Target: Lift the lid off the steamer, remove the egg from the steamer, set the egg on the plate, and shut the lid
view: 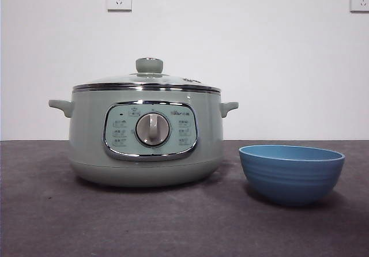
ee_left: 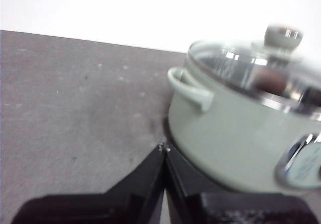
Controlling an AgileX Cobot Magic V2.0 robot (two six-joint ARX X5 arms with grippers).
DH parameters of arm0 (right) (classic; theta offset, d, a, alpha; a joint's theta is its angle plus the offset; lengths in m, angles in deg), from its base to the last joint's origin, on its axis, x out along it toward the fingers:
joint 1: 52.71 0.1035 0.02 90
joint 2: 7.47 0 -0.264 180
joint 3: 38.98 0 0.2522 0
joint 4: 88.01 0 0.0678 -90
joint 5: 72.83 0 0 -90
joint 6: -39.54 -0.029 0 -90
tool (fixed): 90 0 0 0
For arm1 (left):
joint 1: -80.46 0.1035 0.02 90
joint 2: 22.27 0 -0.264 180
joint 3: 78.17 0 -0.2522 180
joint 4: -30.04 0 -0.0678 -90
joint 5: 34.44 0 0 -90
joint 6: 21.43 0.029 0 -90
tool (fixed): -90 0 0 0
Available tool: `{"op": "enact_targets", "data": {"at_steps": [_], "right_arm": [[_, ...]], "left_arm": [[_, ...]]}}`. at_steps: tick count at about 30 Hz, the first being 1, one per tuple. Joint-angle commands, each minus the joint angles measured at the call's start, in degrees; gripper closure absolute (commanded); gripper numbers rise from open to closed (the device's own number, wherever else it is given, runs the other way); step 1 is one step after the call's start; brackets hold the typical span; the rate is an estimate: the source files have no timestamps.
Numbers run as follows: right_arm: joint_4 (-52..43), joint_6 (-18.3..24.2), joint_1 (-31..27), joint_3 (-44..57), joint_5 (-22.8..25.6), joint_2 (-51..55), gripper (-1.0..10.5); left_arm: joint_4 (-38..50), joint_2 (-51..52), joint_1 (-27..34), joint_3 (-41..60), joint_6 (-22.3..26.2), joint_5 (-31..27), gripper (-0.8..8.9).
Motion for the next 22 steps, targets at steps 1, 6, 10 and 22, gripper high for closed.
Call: {"op": "enact_targets", "data": {"at_steps": [1, 6, 10, 22], "right_arm": [[-0.72, -2.99, 0.09, -3.23, -1.6, -1.49, 9.6], [1.2, -2.73, 0.13, -10.4, -6.05, -7.65, 9.6], [7.85, 1.51, 0.13, -18.97, -11.98, -14.95, 9.6], [35.89, 22.56, 0.22, -46.18, -26.77, -35.6, 9.6]], "left_arm": [[-0.61, -0.04, 0.15, -3.34, -3.76, 1.4, 8.2], [-6.23, -1.22, 0.15, -10.29, -4.42, 1.81, 8.2], [-11.15, -3.78, 0.15, -16.76, -4.33, 6.36, 8.2], [-25.68, -15.89, 0.15, -32.39, 0.9, 21.0, 8.2]]}}
